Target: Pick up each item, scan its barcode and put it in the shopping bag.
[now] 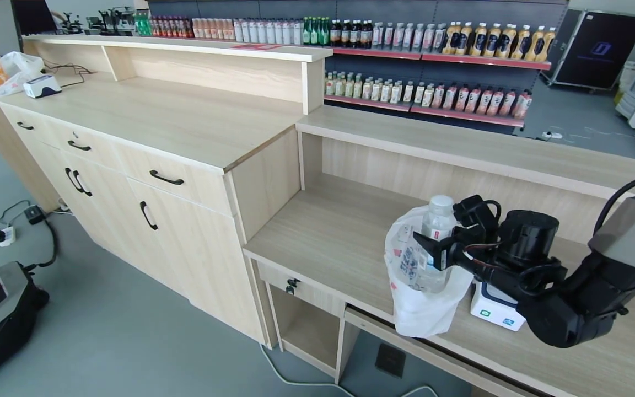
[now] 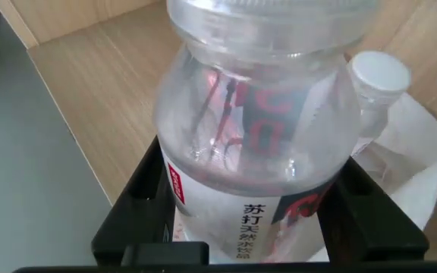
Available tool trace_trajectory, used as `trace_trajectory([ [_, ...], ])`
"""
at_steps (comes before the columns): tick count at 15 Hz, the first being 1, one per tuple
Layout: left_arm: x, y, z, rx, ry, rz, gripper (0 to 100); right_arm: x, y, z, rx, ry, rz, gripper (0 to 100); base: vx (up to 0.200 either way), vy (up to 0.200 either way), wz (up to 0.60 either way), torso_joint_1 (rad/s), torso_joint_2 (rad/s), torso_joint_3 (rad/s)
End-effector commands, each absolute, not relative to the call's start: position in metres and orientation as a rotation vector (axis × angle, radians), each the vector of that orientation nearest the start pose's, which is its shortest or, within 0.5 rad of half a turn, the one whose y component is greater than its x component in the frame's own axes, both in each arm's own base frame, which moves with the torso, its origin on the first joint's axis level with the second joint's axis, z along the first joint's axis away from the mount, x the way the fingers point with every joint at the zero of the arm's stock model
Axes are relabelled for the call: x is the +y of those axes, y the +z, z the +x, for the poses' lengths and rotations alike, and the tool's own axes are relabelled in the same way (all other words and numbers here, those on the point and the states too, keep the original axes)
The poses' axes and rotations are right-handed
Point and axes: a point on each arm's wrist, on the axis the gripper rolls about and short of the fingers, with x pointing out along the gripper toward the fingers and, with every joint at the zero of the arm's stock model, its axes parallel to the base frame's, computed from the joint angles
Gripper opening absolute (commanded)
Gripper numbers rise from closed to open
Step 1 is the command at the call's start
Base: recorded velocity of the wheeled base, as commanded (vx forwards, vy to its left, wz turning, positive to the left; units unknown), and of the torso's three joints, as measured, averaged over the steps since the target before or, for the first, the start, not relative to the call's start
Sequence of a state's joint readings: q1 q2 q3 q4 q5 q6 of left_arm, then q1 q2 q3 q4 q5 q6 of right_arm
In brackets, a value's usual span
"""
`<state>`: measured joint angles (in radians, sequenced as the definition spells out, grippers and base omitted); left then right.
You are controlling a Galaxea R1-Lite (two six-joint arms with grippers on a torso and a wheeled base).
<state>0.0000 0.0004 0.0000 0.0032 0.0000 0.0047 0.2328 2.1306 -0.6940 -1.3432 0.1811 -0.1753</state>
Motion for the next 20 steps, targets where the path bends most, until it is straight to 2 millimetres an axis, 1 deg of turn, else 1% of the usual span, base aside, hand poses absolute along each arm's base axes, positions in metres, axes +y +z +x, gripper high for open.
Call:
trace_trajectory([
  [1, 0.0, 0.075, -0.023, 0.003, 0.0, 0.005, 100, 0.09, 0.054, 0.36, 0.107, 0.431, -0.174, 0, 0.0, 0.0, 0.0, 0.0, 0.0, 0.0],
  [4, 0.0, 0.075, -0.023, 0.003, 0.0, 0.005, 100, 0.097, 0.041, 0.372, 0.088, 0.442, -0.169, 0, 0.0, 0.0, 0.0, 0.0, 0.0, 0.0],
  [6, 0.0, 0.075, -0.023, 0.003, 0.0, 0.005, 100, 0.1, 0.037, 0.377, 0.072, 0.451, -0.167, 0, 0.0, 0.0, 0.0, 0.0, 0.0, 0.0],
  [12, 0.0, 0.075, -0.023, 0.003, 0.0, 0.005, 100, 0.115, 0.018, 0.376, 0.069, 0.504, -0.153, 0, 0.0, 0.0, 0.0, 0.0, 0.0, 0.0],
  [15, 0.0, 0.075, -0.023, 0.003, 0.0, 0.005, 100, 0.117, 0.007, 0.375, 0.09, 0.511, -0.154, 0, 0.0, 0.0, 0.0, 0.0, 0.0, 0.0],
  [20, 0.0, 0.075, -0.023, 0.003, 0.0, 0.005, 100, 0.116, 0.007, 0.374, 0.093, 0.515, -0.153, 0, 0.0, 0.0, 0.0, 0.0, 0.0, 0.0],
])
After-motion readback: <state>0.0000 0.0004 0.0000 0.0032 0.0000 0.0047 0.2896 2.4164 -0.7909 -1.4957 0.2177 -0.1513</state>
